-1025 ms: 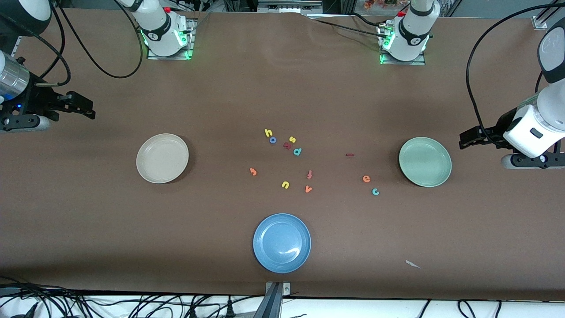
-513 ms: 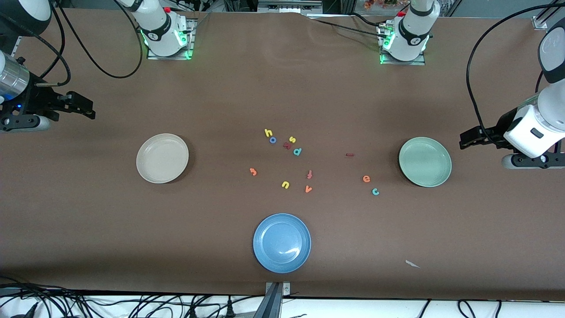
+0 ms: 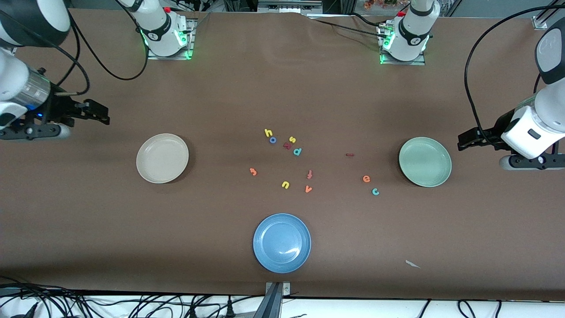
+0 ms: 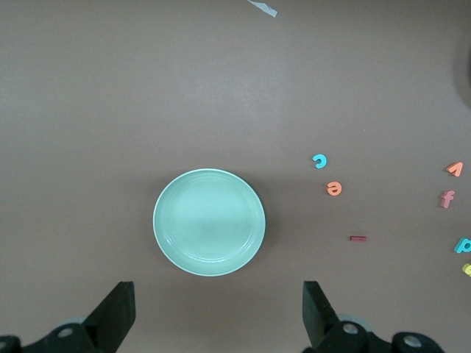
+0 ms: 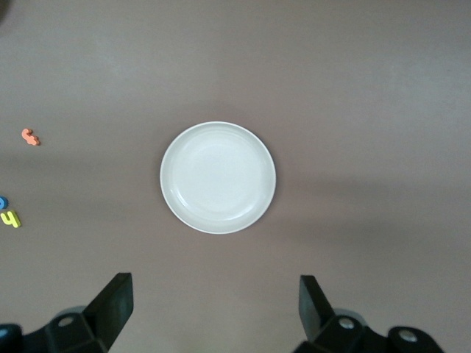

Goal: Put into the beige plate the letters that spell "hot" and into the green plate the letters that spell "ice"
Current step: 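Reach the left gripper to the orange e while the right gripper reaches the blue o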

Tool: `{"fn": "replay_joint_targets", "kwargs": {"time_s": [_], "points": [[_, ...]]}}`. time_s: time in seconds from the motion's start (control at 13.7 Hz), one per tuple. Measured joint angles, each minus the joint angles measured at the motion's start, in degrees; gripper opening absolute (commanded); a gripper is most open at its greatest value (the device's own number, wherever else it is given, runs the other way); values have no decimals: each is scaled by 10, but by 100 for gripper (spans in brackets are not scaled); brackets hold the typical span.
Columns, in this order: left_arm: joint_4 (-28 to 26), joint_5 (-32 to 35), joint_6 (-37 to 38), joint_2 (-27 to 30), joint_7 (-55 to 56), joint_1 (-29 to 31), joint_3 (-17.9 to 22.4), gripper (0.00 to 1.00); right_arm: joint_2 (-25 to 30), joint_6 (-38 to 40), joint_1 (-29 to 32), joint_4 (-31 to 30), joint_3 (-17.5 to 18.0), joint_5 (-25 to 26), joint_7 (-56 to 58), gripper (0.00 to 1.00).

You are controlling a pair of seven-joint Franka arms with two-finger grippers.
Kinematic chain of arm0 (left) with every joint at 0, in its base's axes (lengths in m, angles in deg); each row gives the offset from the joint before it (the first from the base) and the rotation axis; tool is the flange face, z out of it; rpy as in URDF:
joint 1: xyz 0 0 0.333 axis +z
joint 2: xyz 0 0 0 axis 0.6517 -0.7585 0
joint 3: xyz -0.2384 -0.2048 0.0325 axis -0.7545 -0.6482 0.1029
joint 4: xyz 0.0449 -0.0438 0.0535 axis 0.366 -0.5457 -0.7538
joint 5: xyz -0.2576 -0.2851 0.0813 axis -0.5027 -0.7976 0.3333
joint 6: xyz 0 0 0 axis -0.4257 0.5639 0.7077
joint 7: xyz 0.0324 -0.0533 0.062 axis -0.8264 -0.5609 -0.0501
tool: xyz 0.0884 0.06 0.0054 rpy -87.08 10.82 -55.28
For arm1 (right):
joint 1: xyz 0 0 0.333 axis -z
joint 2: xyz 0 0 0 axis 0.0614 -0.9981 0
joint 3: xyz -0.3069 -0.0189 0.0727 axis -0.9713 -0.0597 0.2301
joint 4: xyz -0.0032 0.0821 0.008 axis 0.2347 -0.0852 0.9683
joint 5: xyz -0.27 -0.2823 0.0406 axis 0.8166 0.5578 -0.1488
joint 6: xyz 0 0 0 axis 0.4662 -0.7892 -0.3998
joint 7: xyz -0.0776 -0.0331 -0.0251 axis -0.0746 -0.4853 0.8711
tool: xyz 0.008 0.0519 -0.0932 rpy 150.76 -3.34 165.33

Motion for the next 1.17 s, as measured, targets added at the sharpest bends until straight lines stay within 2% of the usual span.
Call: {"fn": "replay_joint_targets", "kwargs": {"time_s": [0.29, 0.66, 0.95, 1.17], "points": [[-2, 0, -25, -26, 73, -32, -1, 100, -51, -49, -51, 15, 2, -7, -71, 100], [-12, 0, -88, -95, 230, -81, -2, 100, -102, -107, -116, 16, 3, -33, -126, 100], [-14, 0, -149, -153, 362, -101, -2, 100, -143, -164, -184, 16, 7, -34, -239, 100], [-15, 0, -205, -202, 458, -121, -2, 100, -174, -206, -201, 14, 49, -24, -323, 100]]}}
